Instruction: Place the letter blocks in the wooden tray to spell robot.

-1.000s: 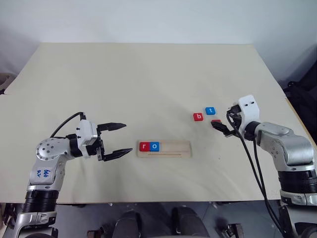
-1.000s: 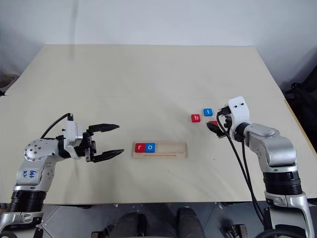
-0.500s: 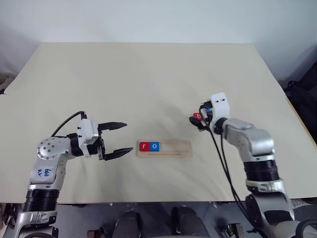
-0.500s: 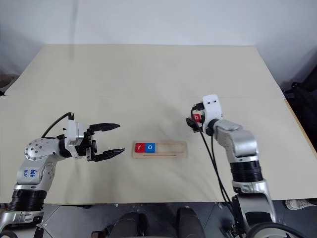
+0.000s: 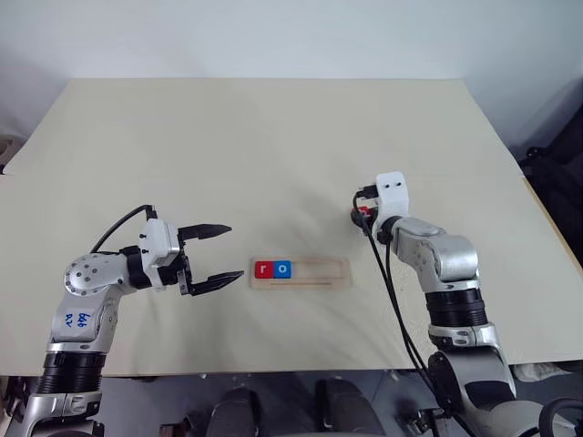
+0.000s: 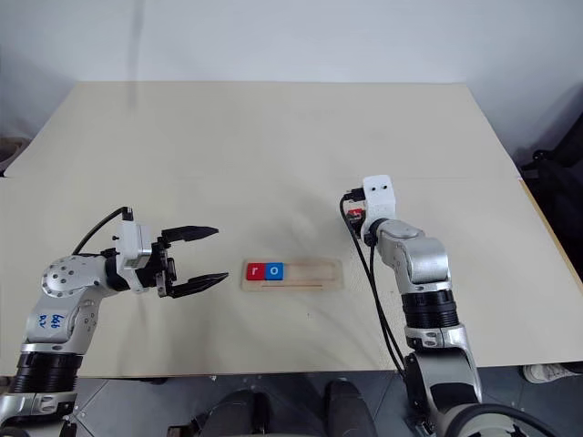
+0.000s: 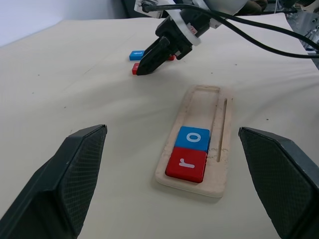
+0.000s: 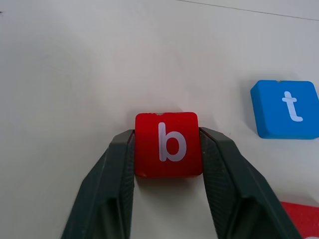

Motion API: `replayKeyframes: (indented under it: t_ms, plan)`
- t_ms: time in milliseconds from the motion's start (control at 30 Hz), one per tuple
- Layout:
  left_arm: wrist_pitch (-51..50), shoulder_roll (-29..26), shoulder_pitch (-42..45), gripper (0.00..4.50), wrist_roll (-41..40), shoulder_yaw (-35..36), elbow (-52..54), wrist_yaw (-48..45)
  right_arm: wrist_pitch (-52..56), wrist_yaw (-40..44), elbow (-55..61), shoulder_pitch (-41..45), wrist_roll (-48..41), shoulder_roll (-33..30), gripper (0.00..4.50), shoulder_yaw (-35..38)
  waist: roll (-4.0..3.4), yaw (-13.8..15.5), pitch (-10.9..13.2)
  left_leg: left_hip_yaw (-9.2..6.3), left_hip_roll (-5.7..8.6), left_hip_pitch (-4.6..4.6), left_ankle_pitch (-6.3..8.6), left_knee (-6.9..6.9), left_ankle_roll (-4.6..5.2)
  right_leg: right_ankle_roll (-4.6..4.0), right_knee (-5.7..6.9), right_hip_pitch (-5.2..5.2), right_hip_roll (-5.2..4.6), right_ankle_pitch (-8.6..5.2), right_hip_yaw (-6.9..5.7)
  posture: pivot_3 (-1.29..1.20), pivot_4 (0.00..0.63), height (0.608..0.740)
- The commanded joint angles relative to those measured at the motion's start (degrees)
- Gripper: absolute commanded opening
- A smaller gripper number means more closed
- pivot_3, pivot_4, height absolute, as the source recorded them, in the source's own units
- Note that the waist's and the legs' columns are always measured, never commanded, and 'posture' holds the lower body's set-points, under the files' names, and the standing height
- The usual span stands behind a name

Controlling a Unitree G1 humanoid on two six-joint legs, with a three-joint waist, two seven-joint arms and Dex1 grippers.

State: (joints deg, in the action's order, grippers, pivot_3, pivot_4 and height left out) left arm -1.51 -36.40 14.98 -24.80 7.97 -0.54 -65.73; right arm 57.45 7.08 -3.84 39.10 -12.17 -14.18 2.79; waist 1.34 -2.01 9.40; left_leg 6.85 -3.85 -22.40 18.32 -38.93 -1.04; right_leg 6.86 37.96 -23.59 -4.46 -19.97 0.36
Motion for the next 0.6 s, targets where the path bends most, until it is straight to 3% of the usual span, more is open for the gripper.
replayKeyframes:
  t_ms: [33, 200, 400, 600]
  plan:
    - [0.29, 0.16, 0.70, 4.50, -0.97, 0.08, 0.95, 0.03, 3.19, -0.30, 6.39, -0.24, -1.11, -0.08, 1.46, 2.05, -0.01, 0.00, 0.01, 0.00, 0.00, 0.00, 0.00, 0.01, 0.00, 0.00, 0.00, 0.00, 0.00, 0.00, 0.00, 0.00, 0.150, 0.740]
    - [0.46, 0.80, 1.73, 4.50, -0.82, -1.01, -0.41, -0.91, 11.88, -0.30, 18.50, -2.93, -2.65, -1.47, 1.46, 4.82, -0.03, 0.23, 0.02, -0.02, 0.00, -0.02, 0.00, 0.06, 0.00, 0.00, -0.02, -0.02, -0.02, 0.00, 0.00, 0.00, 0.150, 0.740]
    - [0.63, 1.74, 4.35, 4.50, -0.65, -3.00, -3.63, -2.98, 26.97, -1.59, 40.40, -15.90, -3.60, 0.27, 1.46, 8.49, -0.01, 0.44, 0.01, -0.07, 0.04, -0.08, 0.00, 0.19, 0.01, 0.00, -0.13, -0.02, -0.03, 0.00, -0.03, 0.00, 0.150, 0.740]
    - [0.41, 2.01, 6.65, 4.50, -0.74, -4.46, -6.02, -5.66, 32.81, -3.70, 50.47, -24.92, -1.58, 4.41, 1.46, 10.42, -0.01, 0.13, 0.01, -0.02, 0.06, 0.00, 0.00, 0.24, 0.00, -0.01, -0.24, -0.03, 0.02, -0.01, 0.01, 0.00, 0.150, 0.740]
